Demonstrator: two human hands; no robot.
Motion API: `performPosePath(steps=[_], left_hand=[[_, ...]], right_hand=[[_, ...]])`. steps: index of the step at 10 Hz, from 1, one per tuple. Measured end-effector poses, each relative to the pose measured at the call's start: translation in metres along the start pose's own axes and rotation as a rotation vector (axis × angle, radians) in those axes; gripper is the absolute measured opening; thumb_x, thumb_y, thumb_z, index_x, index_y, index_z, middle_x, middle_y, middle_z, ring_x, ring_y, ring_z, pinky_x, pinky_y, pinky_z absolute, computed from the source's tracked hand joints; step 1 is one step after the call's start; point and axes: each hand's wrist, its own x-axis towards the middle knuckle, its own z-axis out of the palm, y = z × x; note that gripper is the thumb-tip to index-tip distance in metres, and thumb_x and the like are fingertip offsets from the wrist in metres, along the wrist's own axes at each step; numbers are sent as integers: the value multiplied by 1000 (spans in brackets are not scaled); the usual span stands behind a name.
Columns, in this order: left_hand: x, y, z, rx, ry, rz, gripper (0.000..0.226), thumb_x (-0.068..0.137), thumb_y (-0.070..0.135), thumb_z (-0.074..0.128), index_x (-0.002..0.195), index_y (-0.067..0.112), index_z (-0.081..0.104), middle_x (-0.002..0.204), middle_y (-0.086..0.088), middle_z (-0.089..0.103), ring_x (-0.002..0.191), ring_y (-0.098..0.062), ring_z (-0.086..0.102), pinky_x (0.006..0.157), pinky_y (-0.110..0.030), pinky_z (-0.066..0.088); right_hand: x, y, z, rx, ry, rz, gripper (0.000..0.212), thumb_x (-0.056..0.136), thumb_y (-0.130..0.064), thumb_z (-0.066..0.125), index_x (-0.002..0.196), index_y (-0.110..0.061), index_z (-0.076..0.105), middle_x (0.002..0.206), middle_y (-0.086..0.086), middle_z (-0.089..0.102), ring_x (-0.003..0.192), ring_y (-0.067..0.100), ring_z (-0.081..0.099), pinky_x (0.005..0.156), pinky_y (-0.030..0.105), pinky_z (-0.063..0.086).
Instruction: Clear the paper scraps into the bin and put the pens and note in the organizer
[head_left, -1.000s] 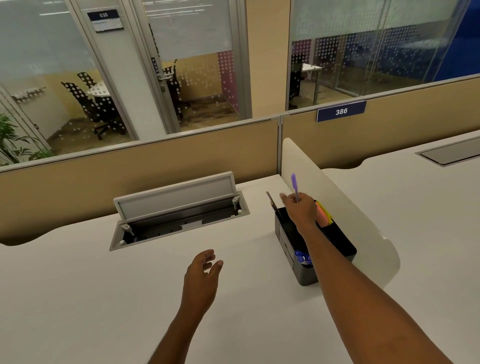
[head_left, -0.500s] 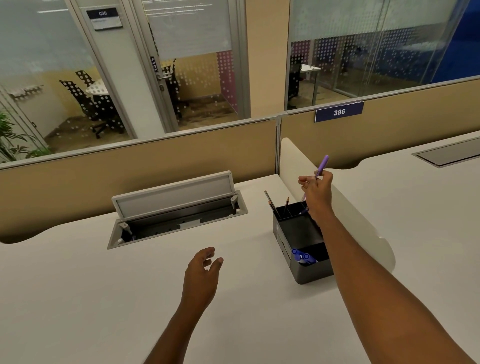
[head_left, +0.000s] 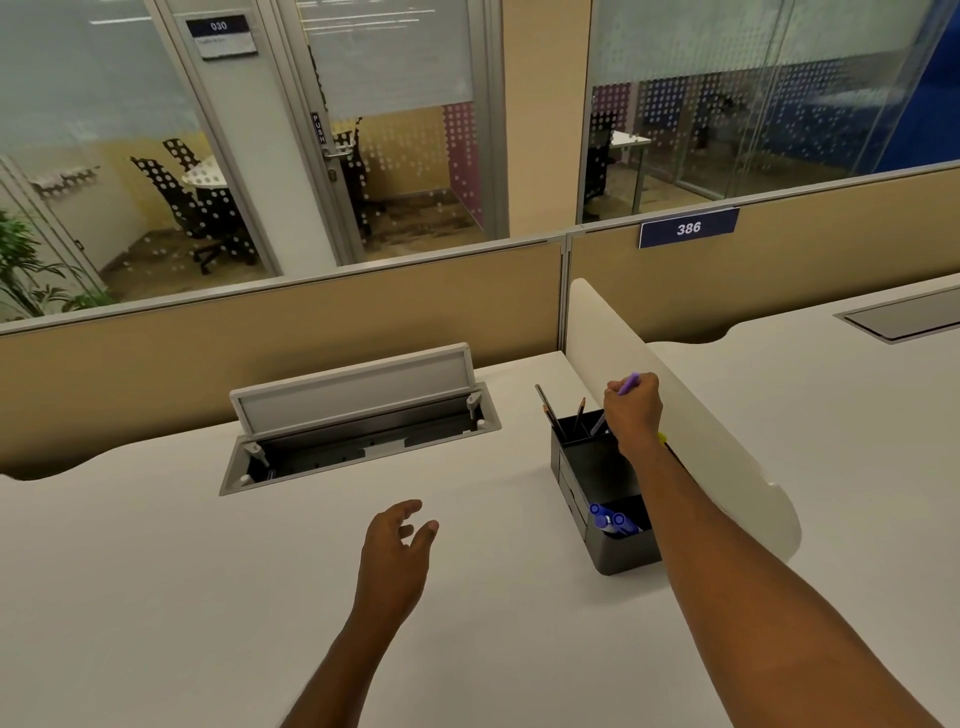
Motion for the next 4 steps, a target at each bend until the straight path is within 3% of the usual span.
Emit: performPosePath(steps=[2, 4], left_hand=[[1, -5, -1, 8, 0, 5, 33, 91, 17, 58, 124, 14, 55, 134, -8, 52, 115, -21, 54, 85, -26, 41], [2, -7, -1, -8, 10, -4, 32, 92, 17, 57, 124, 13, 55, 133, -8, 54, 117, -21, 53, 88, -26, 41]], right_hand=[[-3, 3, 2, -10, -50, 6, 21, 88, 1, 59, 102, -8, 47, 98, 8, 56, 86, 22, 55, 59, 19, 42], [-9, 1, 6, -89, 48, -101, 28, 86, 0, 65, 110, -3, 49, 110, 13, 58, 94, 23, 56, 74, 26, 46]])
